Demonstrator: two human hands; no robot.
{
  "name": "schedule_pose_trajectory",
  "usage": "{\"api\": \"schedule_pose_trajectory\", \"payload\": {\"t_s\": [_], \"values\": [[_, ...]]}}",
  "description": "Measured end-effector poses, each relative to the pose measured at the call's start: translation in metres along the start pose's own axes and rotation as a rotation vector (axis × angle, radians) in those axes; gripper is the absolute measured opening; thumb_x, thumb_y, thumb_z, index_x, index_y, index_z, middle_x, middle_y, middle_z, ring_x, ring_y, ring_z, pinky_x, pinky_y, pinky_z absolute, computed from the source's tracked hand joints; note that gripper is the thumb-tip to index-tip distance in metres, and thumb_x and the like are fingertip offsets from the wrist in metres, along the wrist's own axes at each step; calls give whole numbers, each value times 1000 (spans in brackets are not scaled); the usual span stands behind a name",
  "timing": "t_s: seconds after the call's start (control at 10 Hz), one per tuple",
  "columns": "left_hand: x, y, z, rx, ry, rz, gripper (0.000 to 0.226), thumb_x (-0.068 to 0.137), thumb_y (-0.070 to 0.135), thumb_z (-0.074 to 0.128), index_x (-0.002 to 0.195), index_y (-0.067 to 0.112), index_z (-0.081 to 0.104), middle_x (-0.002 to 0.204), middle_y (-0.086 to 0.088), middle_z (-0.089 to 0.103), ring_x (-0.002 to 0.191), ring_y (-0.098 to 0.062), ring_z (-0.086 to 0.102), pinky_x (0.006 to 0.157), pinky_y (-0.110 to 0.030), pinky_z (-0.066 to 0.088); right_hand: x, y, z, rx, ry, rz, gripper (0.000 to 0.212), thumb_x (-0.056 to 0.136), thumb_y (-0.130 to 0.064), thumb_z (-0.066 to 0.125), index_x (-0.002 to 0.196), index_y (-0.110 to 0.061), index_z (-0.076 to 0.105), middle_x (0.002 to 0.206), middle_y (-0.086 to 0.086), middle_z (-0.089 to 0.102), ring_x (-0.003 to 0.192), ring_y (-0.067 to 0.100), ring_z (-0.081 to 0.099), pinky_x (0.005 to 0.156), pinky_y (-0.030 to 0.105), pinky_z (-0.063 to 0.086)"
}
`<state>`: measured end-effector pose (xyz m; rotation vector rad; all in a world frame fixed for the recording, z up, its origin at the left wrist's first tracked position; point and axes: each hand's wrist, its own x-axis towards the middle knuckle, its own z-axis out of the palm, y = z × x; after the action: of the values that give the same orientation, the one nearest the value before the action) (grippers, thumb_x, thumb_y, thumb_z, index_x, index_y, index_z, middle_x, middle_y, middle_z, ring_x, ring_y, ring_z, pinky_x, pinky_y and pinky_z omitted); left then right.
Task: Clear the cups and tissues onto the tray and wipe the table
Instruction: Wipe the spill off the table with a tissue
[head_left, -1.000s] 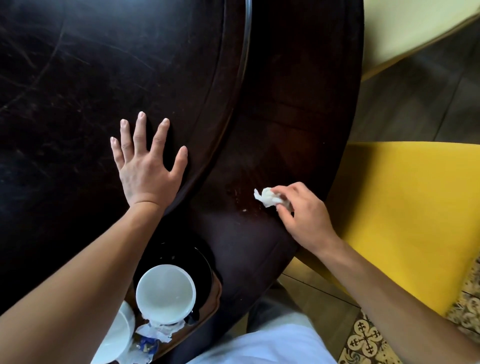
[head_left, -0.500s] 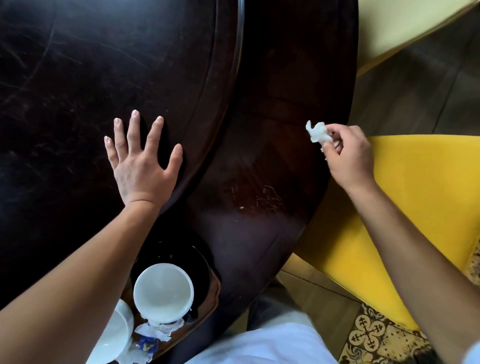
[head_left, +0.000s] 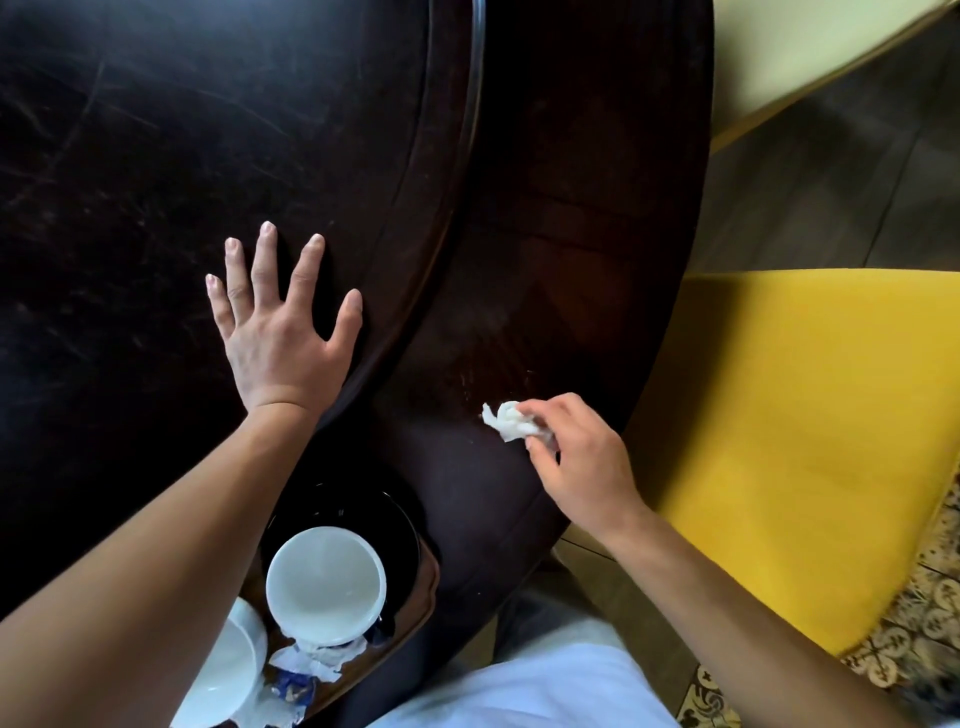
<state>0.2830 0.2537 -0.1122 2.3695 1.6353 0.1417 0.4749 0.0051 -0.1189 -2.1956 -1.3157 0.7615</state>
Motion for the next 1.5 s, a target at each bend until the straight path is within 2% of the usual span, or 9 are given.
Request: {"api": "schedule_pose_trajectory", "payload": {"t_s": [0.3, 0.5, 0.6, 0.7, 0.9, 1.1, 1.3, 1.4, 1.5], "values": [[0, 1, 0, 6, -11, -3, 65, 100, 63, 42, 159, 36, 33, 173, 0, 12, 159, -30, 0, 127, -52, -3, 36, 27, -34, -21, 217, 111, 31, 89, -13, 69, 120, -16, 69, 106, -1, 64, 83, 15, 63, 74, 28, 52], [1, 0, 0, 6, -1, -1, 65, 100, 63, 42, 158, 35, 35, 172, 0, 14, 159, -31, 2, 127, -53, -1, 16, 7, -8, 10, 103, 86, 36, 84, -13, 72, 119, -20, 67, 106, -5, 62, 79, 12, 61, 75, 31, 55], [2, -1, 0, 7, 1, 0, 65, 100, 63, 41, 158, 36, 35, 172, 0, 14, 159, -31, 2, 127, -54, 0, 4, -14, 10, 24, -11, 17, 34, 85, -17, 72, 118, -23, 67, 106, -7, 62, 89, 12, 65, 77, 33, 57], [1, -1, 1, 7, 0, 2, 65, 99, 63, 41, 158, 36, 35, 172, 0, 14, 159, -31, 2, 127, -55, 0, 9, -23, 10, 55, -24, -24, 32, 87, -15, 72, 118, -21, 68, 107, -7, 63, 92, 11, 65, 77, 32, 58], [2, -1, 1, 4, 2, 3, 65, 100, 63, 41, 158, 36, 35, 172, 0, 14, 159, -31, 2, 127, -54, 0, 69, -23, -7, 26, 103, -39, 33, 85, -12, 69, 117, -21, 71, 104, -4, 62, 91, 16, 63, 79, 34, 54], [1, -1, 0, 6, 1, 5, 65, 100, 63, 41, 158, 35, 35, 172, -1, 14, 159, -31, 2, 127, -54, 0, 89, -35, 9, -99, -68, -198, 31, 87, -16, 66, 116, -26, 73, 103, -3, 62, 93, 18, 61, 72, 33, 54], [0, -2, 0, 10, 5, 11, 65, 100, 62, 41, 158, 36, 35, 172, 0, 14, 159, -31, 3, 127, -55, 1, 44, -20, -6, -188, -278, -342, 29, 84, -13, 69, 108, -29, 74, 101, -4, 60, 89, 17, 59, 65, 34, 55], [1, -2, 1, 10, 8, 8, 64, 100, 62, 42, 158, 36, 35, 172, 0, 14, 159, -31, 3, 127, -55, 1, 34, -11, -20, -165, -321, -308, 27, 85, -13, 69, 106, -29, 75, 99, -8, 61, 88, 11, 58, 68, 31, 55], [1, -2, 2, 10, 11, 7, 64, 100, 62, 43, 158, 36, 35, 172, 0, 15, 159, -31, 3, 127, -54, 1, 45, 0, -35, -16, -188, -140, 28, 83, -15, 73, 107, -27, 76, 100, -8, 64, 83, 7, 60, 77, 28, 53]]}}
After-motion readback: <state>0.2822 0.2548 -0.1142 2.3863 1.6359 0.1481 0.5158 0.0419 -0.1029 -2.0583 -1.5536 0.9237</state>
